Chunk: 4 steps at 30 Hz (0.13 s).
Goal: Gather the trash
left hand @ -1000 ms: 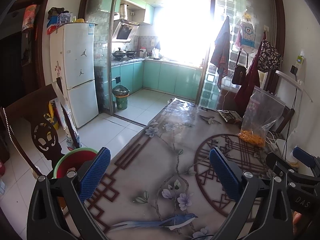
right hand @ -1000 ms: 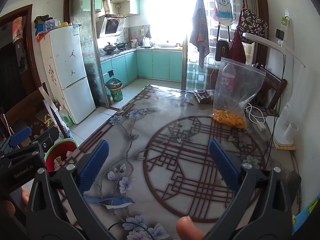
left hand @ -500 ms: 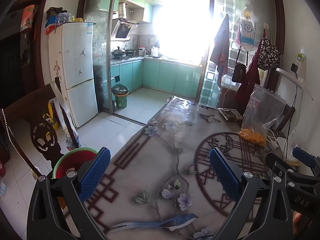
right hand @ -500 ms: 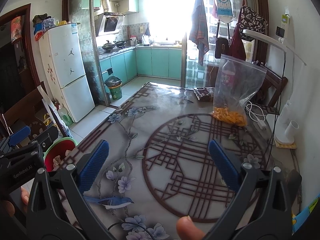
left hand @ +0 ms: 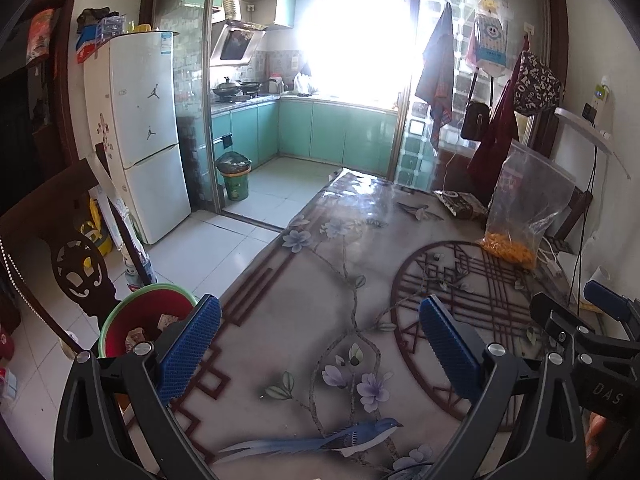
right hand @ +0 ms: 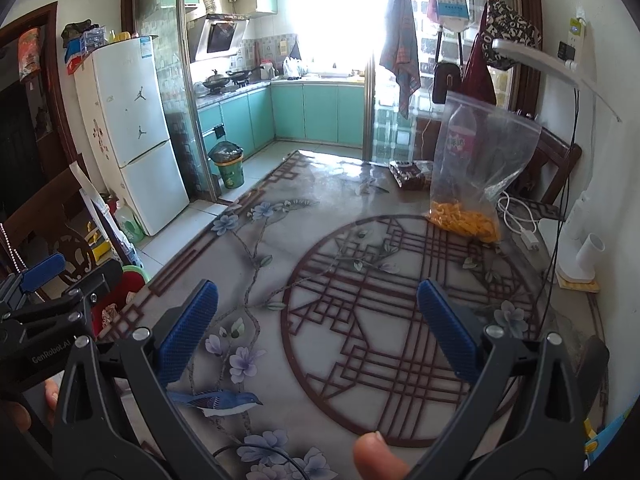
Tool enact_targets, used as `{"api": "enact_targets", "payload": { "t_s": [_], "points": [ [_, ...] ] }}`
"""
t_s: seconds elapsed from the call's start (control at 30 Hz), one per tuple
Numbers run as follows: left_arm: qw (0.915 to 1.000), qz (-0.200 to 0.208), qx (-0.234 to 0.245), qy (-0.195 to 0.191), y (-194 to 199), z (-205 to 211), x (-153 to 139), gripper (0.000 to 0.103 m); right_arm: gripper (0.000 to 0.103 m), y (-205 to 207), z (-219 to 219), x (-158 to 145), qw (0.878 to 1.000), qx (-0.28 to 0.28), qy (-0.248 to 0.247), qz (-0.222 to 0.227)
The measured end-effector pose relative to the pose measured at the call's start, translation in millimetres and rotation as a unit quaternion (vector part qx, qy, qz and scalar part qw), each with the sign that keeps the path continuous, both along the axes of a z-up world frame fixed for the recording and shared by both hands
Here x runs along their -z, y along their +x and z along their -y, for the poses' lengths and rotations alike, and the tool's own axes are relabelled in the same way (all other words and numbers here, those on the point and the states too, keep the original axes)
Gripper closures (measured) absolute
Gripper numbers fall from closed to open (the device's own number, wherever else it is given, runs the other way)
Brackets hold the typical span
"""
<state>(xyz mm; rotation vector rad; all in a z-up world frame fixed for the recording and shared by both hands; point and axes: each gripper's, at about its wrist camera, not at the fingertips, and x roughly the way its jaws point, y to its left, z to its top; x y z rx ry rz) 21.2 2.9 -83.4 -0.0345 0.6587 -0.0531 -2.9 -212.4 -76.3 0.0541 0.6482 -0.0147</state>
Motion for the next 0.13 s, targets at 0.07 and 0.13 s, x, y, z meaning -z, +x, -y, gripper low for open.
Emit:
{"api": "enact_targets", "payload": {
  "t_s": [0.07, 0.13],
  "points": [
    [0.9998, -0.015, 0.002, 0.01, 8, 2, 14, 0.008, 0.005, 8, 7, 21, 1.0, 0.007, -0.009, -0.016],
    [0.999, -0.038, 0.011, 0.019, 21, 6, 33, 0.008, 0.005, 17, 19, 50, 0.999, 0.015, -0.017, -0.041]
  ]
}}
